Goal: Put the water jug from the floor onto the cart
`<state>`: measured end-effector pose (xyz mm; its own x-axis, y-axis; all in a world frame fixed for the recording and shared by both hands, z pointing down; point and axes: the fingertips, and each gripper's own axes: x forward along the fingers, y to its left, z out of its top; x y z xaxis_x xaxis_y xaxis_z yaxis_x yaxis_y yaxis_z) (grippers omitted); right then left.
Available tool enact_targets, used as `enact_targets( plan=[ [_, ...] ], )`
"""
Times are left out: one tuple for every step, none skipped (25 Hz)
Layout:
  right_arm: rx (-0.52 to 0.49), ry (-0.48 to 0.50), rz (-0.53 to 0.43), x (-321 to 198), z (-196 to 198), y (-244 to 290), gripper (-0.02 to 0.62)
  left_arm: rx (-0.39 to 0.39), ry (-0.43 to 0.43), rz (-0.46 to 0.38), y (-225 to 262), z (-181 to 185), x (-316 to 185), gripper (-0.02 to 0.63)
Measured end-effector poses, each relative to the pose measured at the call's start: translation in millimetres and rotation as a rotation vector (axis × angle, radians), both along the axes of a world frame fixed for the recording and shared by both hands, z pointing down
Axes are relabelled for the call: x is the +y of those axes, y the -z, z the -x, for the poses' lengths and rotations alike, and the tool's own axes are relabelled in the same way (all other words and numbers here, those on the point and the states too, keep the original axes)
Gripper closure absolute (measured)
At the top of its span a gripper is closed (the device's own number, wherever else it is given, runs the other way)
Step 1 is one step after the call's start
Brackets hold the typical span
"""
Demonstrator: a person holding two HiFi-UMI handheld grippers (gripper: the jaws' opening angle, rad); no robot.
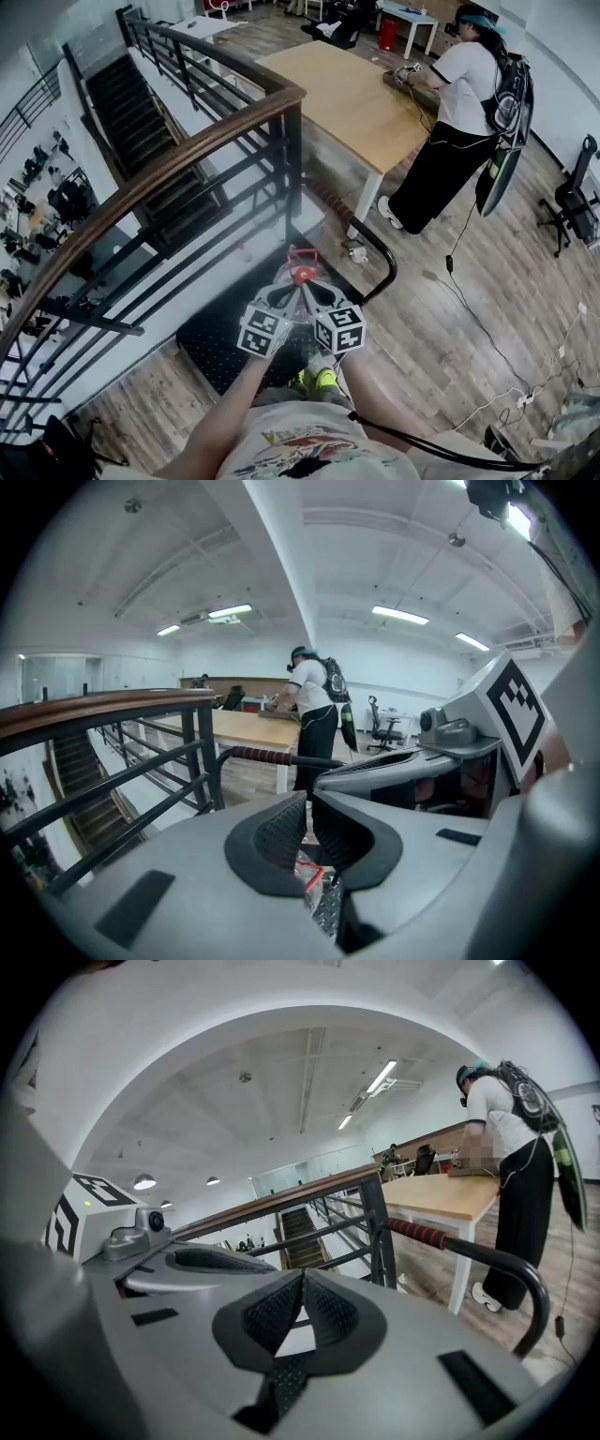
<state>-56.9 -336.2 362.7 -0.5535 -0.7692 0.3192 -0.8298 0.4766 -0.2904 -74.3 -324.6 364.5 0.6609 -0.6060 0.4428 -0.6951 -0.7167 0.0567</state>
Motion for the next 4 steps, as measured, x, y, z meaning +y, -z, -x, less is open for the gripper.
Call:
enact_targets(
  plan=[
    [-0.001, 0.0, 0.001, 0.9, 0.4, -0.2, 0.569, 0.0, 0.001, 0.0, 0.0, 0.6, 0.1, 0.578],
    [-0.001, 0.0, 0.002, 1.7, 0.5, -0.6, 0.569, 0.0, 0.002, 0.0, 0.1, 0.7, 0.1, 0.577],
    [-0.003, 0.0, 0.004, 2.6, 0.5, -1.1, 0.569, 0.0, 0.002, -0.001, 0.4, 0.5, 0.3, 0.578],
    [-0.005, -0.001, 0.006, 3.3, 0.4, -1.5, 0.569, 0.001, 0.002, -0.001, 0.6, 0.2, 0.5, 0.577]
  ],
)
